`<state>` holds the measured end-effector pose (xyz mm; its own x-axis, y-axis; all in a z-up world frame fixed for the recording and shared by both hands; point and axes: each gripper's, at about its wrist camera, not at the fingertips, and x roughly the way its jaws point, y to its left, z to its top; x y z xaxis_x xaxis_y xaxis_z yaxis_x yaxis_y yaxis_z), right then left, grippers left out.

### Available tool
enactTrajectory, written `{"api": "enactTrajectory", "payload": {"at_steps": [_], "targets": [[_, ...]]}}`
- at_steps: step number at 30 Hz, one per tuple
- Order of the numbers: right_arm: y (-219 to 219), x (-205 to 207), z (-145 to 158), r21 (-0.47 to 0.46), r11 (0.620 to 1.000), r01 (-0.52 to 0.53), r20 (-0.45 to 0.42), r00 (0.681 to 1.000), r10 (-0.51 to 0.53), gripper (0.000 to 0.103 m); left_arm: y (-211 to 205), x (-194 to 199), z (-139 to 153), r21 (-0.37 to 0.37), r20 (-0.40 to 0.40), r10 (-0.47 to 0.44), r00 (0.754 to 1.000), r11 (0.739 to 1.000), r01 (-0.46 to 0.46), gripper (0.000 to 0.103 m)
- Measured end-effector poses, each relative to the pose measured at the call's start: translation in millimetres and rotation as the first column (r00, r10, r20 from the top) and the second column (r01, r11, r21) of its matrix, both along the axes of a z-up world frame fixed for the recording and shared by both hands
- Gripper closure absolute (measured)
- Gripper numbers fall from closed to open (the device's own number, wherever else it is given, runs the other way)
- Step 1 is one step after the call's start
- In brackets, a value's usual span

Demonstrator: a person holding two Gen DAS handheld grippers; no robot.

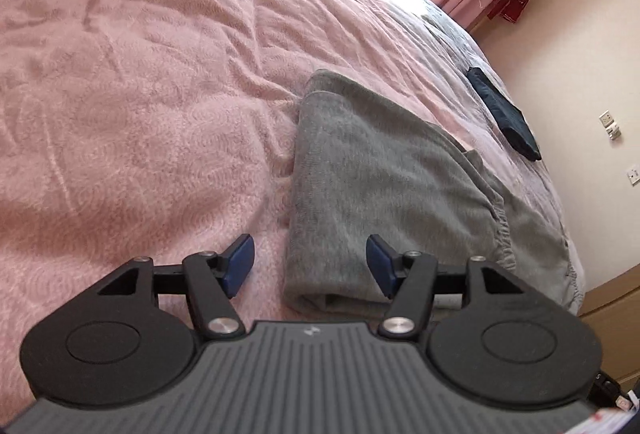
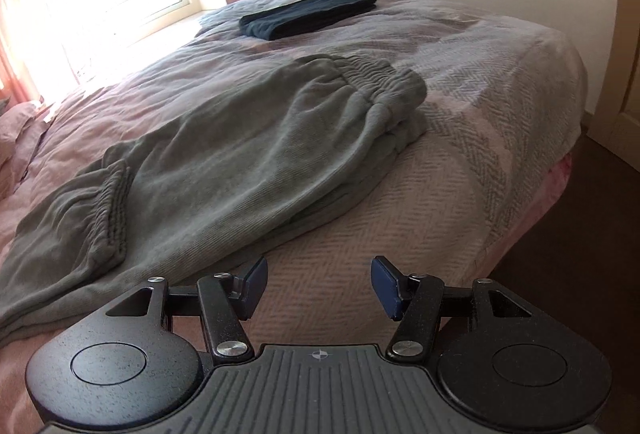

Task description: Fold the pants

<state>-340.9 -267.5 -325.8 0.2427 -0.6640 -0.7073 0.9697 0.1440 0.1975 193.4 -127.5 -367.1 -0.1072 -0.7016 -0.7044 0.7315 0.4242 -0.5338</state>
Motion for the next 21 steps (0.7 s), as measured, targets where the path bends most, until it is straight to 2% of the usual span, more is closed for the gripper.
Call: {"api": "enactTrajectory", "payload": {"at_steps": [3,9,10,13,15,17,18,21], "targets": [[-5,-10,-1,0.008,0.999,0.045,0.004,0.999,-0.045,0.048,-16,6,-12,-0.009,-0.042,-0.011,0.999,1.000,0.011,0.046],[-12,-19,-3,0.024,0.995,0.092,0.017,0.996,-0.092,0.049,-37,9,-20,-0.025,-0.056,-0.029,0.998,0.999,0.028,0.046],[-10,-20,0,0.000,0.996,0.089,0.041,0.995,-0.089,0.049,-38,8,-20,-0.024,-0.052,-0.032,0.998,0.999,0.031,0.046],[-5,-14,12,-0.087,0.996,0.019,0.187,0.982,-0.002,0.049,-36,8,-18,-0.026,-0.045,-0.036,0.998,0.999,0.035,0.046],[-10,1,14,-0.084,0.993,-0.079,0.322,0.941,0.102,0.049,-32,8,-16,-0.022,-0.035,-0.024,0.999,0.999,0.023,0.046],[-20,22,10,-0.051,0.985,-0.167,0.436,0.883,0.173,0.050,-26,6,-13,-0.022,-0.022,-0.013,1.000,1.000,0.013,0.046],[-28,38,6,-0.028,0.976,-0.218,0.480,0.853,0.204,0.050,-23,5,-12,-0.023,-0.018,-0.009,1.000,1.000,0.008,0.046],[-50,82,-11,0.091,0.948,-0.306,0.545,0.812,0.210,0.052,-13,4,-9,-0.023,-0.012,0.002,1.000,1.000,-0.003,0.046]]}}
